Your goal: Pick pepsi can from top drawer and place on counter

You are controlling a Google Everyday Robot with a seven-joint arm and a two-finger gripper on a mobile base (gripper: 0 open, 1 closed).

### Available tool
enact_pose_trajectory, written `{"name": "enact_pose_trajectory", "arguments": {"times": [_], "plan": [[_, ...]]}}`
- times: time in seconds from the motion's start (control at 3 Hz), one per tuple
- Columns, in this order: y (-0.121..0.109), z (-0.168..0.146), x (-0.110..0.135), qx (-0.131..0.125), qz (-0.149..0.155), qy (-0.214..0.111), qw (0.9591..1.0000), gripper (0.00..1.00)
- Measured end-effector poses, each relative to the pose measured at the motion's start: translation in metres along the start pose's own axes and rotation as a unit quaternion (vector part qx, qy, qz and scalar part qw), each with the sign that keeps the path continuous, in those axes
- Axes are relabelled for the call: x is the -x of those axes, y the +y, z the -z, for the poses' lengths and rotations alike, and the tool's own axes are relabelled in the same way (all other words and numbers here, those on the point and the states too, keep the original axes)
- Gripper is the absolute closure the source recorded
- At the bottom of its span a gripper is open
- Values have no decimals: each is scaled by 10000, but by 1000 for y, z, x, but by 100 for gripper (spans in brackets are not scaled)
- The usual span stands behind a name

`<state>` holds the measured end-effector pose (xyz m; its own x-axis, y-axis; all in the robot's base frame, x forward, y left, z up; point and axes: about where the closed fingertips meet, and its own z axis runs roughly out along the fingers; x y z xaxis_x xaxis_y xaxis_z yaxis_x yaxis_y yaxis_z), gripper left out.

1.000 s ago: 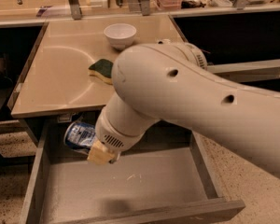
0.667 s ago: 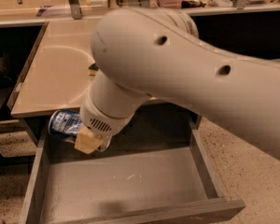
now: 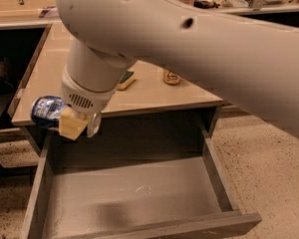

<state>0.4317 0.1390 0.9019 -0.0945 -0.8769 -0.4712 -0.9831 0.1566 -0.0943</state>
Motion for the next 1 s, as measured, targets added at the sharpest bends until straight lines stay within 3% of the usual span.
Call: {"name": "enact_pose_trajectory", "arguments": {"times": [1.0], "plan": [[-86,-69,67,332,-114,299,9989,100]]}}
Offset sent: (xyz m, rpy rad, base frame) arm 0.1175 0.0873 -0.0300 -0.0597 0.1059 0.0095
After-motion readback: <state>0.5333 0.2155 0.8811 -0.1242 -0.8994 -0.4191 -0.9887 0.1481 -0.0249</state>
